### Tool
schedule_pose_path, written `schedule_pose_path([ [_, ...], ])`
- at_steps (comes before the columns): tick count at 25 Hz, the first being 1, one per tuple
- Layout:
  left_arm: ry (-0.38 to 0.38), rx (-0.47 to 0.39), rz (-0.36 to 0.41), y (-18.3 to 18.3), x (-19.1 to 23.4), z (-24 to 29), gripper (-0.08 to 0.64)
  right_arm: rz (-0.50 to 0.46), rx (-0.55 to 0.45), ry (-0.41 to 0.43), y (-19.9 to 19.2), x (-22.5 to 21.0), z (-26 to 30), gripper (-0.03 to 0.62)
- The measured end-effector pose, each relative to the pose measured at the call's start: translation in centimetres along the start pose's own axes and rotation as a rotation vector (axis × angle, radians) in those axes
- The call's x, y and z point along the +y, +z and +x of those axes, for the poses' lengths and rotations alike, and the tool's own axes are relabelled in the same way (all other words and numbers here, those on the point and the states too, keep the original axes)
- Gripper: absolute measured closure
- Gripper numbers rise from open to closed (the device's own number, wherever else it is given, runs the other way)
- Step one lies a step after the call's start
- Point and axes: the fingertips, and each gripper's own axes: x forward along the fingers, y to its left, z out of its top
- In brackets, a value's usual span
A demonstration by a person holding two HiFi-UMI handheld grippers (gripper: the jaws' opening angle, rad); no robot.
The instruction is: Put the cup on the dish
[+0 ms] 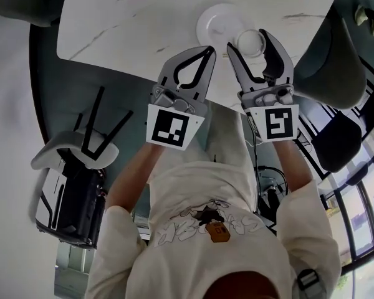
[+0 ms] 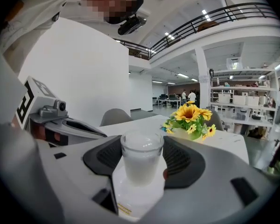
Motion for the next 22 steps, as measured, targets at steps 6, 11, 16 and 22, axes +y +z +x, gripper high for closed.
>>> schedule_pose_path([
  [6,-0.024,0.021,-0.002,-2.1,0.1,1.1,0.558,-0.011,0.028,-0.002,-2.9,-0.5,1.4,0.320],
  [11,-0.033,0.030,-0.002,-3.3,0.1,1.7,0.558,-0.002,0.048,-0.011,-4.6,-0.6,2.1,0.319],
  [16,-0.041,0.044,-0.009,-3.9,0.0,2.0,0.558,-0.020,0.051,-0.009,-5.5,-0.3,2.7,0.320],
  [22,-0.035,0.040,0.003,-3.9,0.2,1.7,0.558,-0.024,0.065,-0.009,-6.6,0.0,3.1,0.319],
])
